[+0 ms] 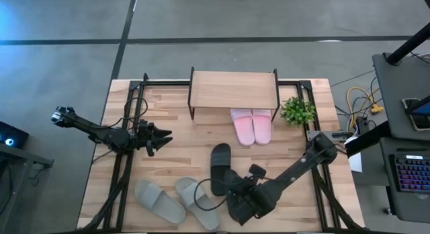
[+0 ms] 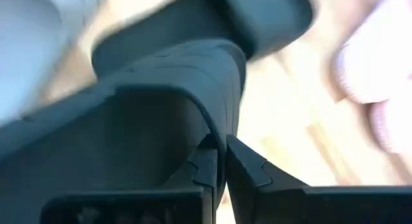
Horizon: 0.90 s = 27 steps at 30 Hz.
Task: Pick and place slides into the shelf
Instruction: Put the bottom black slipper under the shelf
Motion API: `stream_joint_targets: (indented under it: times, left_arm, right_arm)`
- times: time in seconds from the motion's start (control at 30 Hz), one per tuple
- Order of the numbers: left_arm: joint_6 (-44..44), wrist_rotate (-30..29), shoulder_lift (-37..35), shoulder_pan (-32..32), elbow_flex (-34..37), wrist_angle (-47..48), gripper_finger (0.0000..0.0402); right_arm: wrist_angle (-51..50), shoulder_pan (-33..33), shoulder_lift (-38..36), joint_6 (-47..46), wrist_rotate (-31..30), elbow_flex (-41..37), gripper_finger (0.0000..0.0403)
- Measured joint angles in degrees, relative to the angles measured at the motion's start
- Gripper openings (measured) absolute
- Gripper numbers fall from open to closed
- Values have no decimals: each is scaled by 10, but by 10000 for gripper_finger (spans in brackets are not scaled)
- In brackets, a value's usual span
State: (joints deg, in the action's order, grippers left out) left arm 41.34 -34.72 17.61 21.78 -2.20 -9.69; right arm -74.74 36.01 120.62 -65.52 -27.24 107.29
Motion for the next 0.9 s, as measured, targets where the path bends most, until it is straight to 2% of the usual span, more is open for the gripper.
stream_joint_targets:
  times: [0.13, 0.27, 0.43, 0.53, 0.7, 0.9]
  left_arm:
    - [-1, 0, 0, 0, 0, -1, 224]
    - [-3, -1, 1, 0, 1, -2, 224]
    - [-3, -1, 1, 0, 1, -2, 224]
    - [-3, -5, 1, 0, 1, -2, 224]
    - [-3, -28, 1, 0, 1, -1, 224]
    - [-3, -32, 0, 0, 1, 0, 224]
  right_arm:
    - [-30, -15, -21, 21, -68, 30, 13]
    - [-26, -60, -22, 135, -94, 48, 13]
    - [-13, -138, -22, 266, -116, 30, 13]
    - [32, -193, -22, 359, -113, 12, 13]
    - [151, -277, -6, 517, -52, -10, 13]
    - [148, -337, 16, 555, -73, -14, 13]
